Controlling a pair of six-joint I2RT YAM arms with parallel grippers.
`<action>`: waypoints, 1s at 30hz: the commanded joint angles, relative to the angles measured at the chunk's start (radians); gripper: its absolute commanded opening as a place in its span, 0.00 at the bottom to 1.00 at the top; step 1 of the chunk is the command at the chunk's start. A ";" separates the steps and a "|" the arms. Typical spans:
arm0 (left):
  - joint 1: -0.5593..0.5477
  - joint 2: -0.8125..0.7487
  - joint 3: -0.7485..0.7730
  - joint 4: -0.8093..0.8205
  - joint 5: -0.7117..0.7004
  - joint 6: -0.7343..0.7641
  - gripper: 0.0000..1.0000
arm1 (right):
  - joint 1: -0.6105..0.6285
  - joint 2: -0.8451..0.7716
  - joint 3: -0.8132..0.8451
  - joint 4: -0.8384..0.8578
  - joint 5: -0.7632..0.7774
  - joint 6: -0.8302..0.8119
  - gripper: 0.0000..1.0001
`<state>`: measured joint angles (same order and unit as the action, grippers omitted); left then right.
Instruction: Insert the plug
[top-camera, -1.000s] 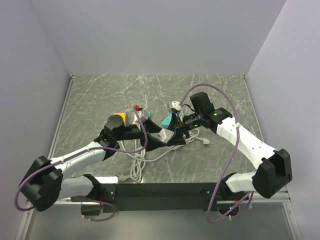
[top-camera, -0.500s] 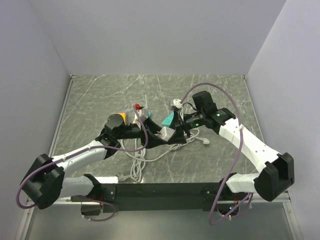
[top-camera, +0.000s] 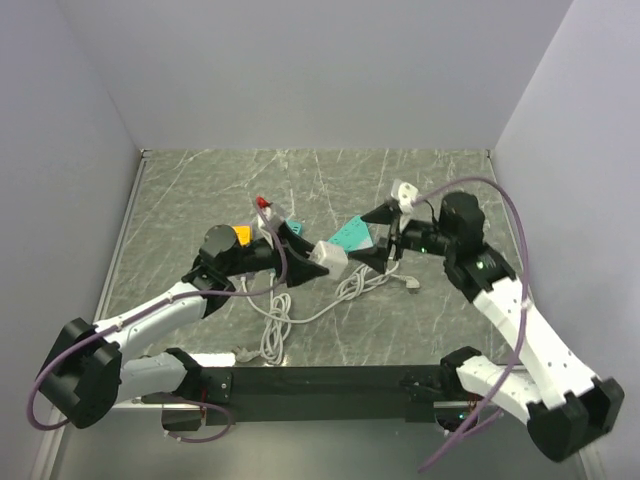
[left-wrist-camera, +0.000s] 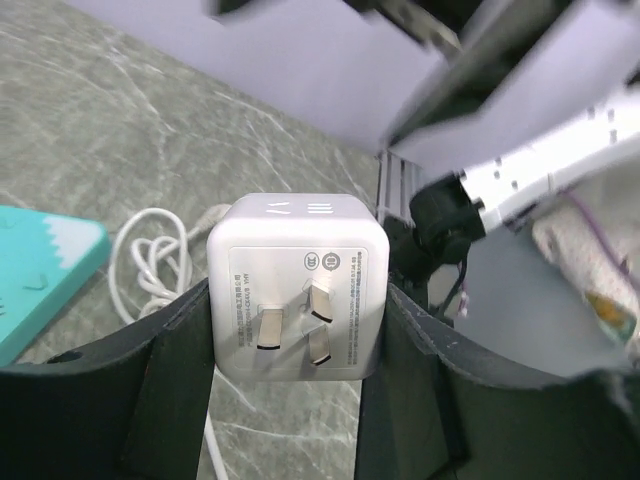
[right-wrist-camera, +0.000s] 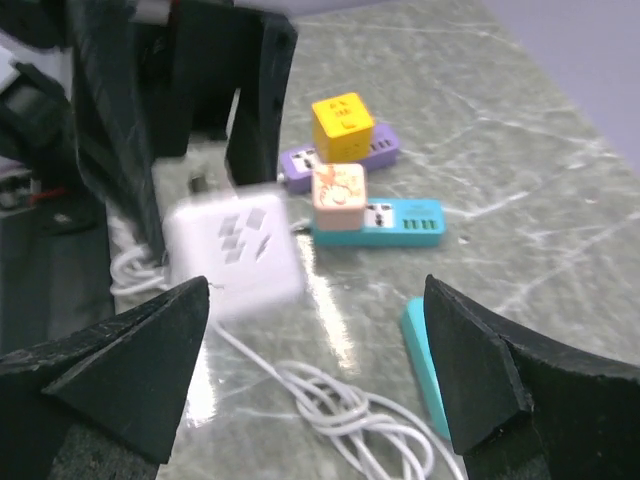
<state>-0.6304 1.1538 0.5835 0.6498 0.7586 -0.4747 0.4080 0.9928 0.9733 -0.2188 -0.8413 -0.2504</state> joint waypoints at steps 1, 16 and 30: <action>0.075 -0.036 0.035 0.131 0.001 -0.184 0.00 | 0.005 -0.129 -0.145 0.266 0.082 0.080 0.94; 0.129 -0.012 -0.001 0.654 0.157 -0.854 0.01 | 0.382 -0.276 -0.318 0.538 0.507 -0.112 0.95; 0.071 -0.052 0.001 0.625 0.123 -0.866 0.00 | 0.638 -0.227 -0.312 0.677 0.720 -0.319 0.95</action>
<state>-0.5472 1.1133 0.5762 1.2140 0.8932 -1.3262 1.0172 0.7658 0.6456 0.3687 -0.1833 -0.5011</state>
